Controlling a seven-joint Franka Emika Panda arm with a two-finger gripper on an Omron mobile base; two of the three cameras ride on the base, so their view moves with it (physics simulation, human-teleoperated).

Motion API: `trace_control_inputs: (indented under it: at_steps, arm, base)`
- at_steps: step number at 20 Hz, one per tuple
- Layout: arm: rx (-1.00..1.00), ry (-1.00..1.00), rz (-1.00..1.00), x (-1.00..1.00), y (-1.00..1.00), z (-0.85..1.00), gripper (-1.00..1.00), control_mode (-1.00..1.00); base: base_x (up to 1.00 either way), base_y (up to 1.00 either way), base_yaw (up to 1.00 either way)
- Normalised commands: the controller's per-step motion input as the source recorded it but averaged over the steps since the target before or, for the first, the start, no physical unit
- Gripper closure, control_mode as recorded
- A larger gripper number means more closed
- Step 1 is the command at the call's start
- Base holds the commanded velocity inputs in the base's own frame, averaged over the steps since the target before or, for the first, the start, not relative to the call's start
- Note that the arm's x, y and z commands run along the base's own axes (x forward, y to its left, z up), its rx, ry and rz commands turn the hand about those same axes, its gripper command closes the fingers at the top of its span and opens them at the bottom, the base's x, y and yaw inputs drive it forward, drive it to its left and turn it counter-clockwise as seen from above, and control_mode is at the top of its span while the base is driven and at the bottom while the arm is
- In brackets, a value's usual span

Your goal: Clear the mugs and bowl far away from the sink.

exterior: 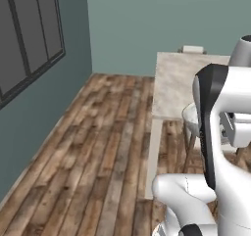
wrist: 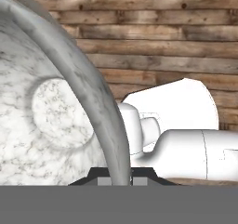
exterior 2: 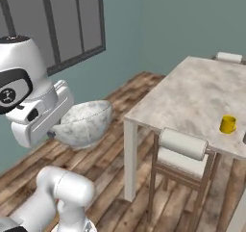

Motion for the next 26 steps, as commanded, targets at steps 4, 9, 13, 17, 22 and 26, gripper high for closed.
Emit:
trace_control_inputs:
  at_steps: [4,9,13,17,22,26]
  arm:
    - [0.00,0.00,0.00,0.00,0.00,0.00,1.00,1.00]
    - [0.00,0.00,0.00,0.00,0.00,0.00,1.00,1.00]
    - [0.00,0.00,0.00,0.00,0.00,0.00,1.00,1.00]
    - [0.00,0.00,0.00,0.00,0.00,0.00,1.00,1.00]
    - [0.00,0.00,0.00,0.00,0.00,0.00,1.00,1.00]
    - [0.00,0.00,0.00,0.00,0.00,0.00,1.00,1.00]
  base:
    - [1.00,0.00,-0.17]
    - [1.00,0.00,-0.35]
    - [1.00,0.00,-0.41]
    - [1.00,0.00,-0.41]
    - [1.00,0.09,-0.51]
    - [1.00,0.14,-0.58]
